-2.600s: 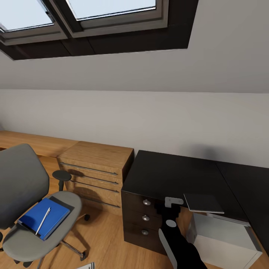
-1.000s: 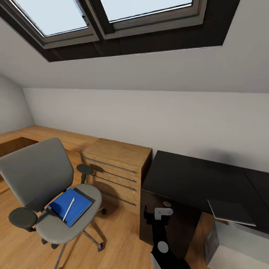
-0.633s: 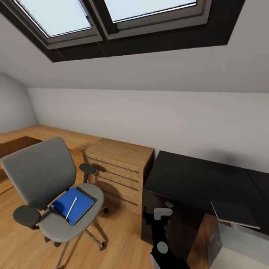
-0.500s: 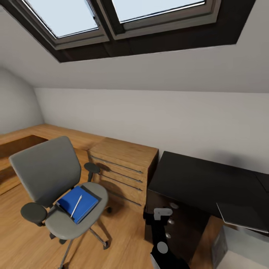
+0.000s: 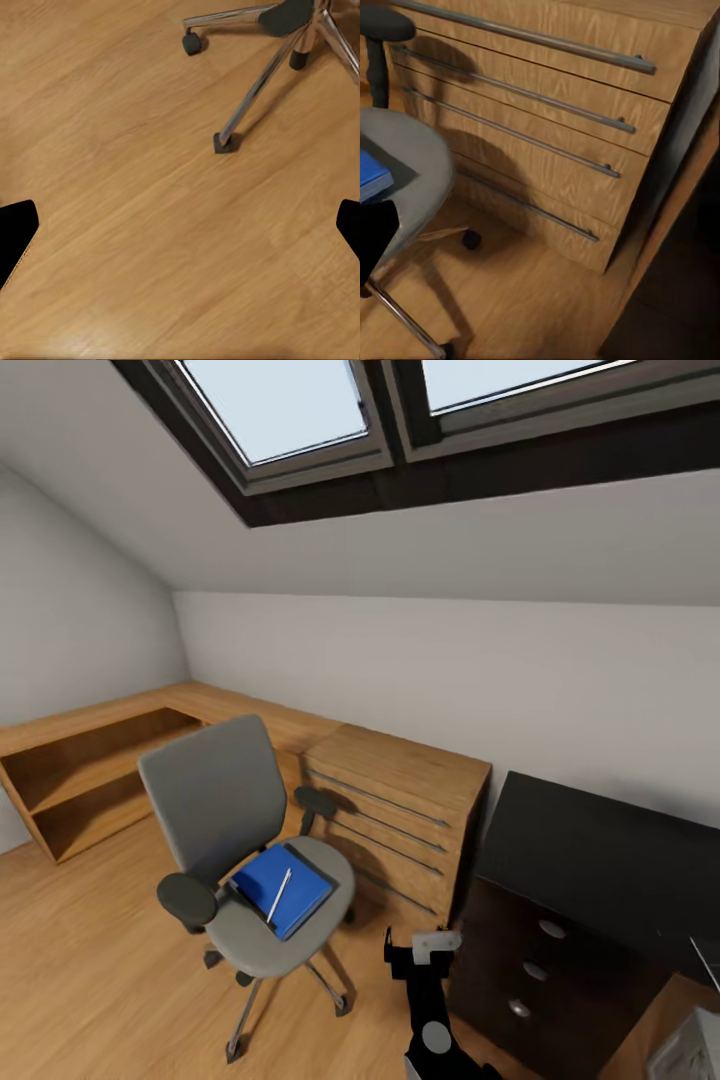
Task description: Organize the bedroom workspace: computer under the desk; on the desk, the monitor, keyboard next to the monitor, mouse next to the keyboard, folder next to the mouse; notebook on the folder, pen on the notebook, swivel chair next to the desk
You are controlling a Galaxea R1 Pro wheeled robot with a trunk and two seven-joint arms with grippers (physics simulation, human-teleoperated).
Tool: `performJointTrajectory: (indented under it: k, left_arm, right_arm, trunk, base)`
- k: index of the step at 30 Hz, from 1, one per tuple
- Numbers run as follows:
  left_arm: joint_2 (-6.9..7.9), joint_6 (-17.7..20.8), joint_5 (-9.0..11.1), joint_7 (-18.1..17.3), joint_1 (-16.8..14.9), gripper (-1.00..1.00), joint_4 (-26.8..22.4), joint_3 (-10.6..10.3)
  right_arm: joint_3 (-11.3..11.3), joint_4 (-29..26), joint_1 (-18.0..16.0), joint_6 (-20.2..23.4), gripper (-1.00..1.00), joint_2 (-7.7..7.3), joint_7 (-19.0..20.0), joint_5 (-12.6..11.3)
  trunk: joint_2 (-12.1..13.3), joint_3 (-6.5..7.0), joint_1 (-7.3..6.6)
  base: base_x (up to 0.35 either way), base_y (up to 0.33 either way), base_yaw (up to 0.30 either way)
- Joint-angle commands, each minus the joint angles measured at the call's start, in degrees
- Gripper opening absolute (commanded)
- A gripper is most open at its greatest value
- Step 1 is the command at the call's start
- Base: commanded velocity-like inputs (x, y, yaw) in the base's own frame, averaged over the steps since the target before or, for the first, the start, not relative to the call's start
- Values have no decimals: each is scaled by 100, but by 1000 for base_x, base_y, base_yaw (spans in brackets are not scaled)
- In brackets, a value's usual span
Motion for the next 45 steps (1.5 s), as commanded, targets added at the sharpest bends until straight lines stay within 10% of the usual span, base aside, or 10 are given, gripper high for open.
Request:
performJointTrajectory:
  k: [1,45]
  left_arm:
    - [10,-37,60,35,-7,100,1,-46]
    - [2,-38,59,35,-7,100,9,-45]
  right_arm:
    - [23,15,-6,-36,100,0,-29,-37]
    - [65,170,-6,-50,100,0,218,-41]
  trunk:
    - [-4,-10,0]
    - [-4,-160,0]
  base:
    - [0,149,275]
    - [0,5,275]
